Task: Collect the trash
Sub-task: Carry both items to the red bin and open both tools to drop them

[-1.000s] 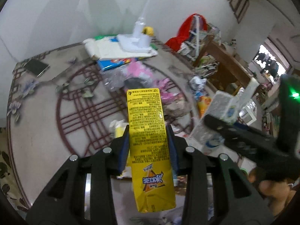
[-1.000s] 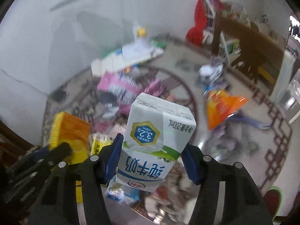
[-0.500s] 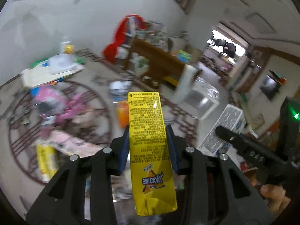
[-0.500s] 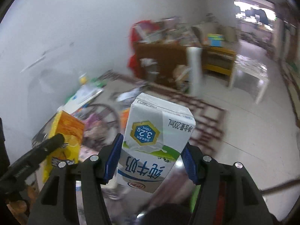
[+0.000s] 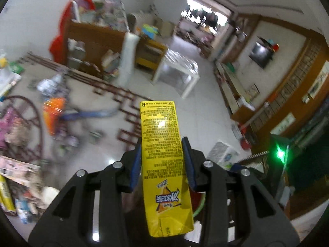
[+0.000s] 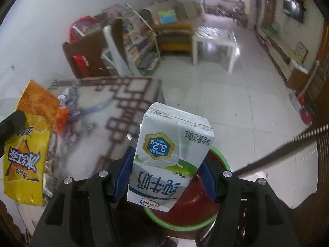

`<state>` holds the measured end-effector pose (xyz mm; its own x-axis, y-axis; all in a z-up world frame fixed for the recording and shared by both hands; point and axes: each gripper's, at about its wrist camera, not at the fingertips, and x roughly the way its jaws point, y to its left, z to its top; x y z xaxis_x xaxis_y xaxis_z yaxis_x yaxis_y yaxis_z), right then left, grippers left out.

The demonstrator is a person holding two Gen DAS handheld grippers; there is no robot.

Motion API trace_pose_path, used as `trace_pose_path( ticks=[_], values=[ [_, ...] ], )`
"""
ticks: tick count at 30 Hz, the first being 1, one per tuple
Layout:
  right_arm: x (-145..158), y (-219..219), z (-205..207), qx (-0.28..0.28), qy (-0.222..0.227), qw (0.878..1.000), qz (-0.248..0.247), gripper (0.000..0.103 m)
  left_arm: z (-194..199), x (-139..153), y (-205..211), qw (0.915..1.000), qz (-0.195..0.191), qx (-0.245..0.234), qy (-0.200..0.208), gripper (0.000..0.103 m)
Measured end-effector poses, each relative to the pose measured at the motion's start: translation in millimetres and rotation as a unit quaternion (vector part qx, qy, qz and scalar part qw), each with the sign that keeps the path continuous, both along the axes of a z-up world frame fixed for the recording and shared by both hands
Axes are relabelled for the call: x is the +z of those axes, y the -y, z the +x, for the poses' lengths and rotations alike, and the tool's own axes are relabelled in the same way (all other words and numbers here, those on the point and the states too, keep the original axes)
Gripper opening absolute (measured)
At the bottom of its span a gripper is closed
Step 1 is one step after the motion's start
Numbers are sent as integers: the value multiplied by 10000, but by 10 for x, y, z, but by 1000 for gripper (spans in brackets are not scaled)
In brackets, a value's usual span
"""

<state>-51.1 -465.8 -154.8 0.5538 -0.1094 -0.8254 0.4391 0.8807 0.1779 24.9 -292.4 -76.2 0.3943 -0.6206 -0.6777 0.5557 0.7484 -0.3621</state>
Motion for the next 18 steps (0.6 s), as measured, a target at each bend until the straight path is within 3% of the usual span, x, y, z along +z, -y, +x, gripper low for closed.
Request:
trace_pose_path(
  ticks=[4,8,11,18],
  values=[
    [-88,79,-95,-143,-142,9998,-85,60,-81,-194,337,9993,193,-322,-46,35],
    [-70,151,-150,-307,-138,9992,-206,74,-178,-252,516,9978,324,-570,114,35],
    [-46,219,-172,-453,-131,9985,-294,78,-200,-253,597,9965,420,-672,277,35],
    [22,329,-204,-680,-96,9969,-383,80,-147,-284,638,9953,486,-759,340,35]
  ],
)
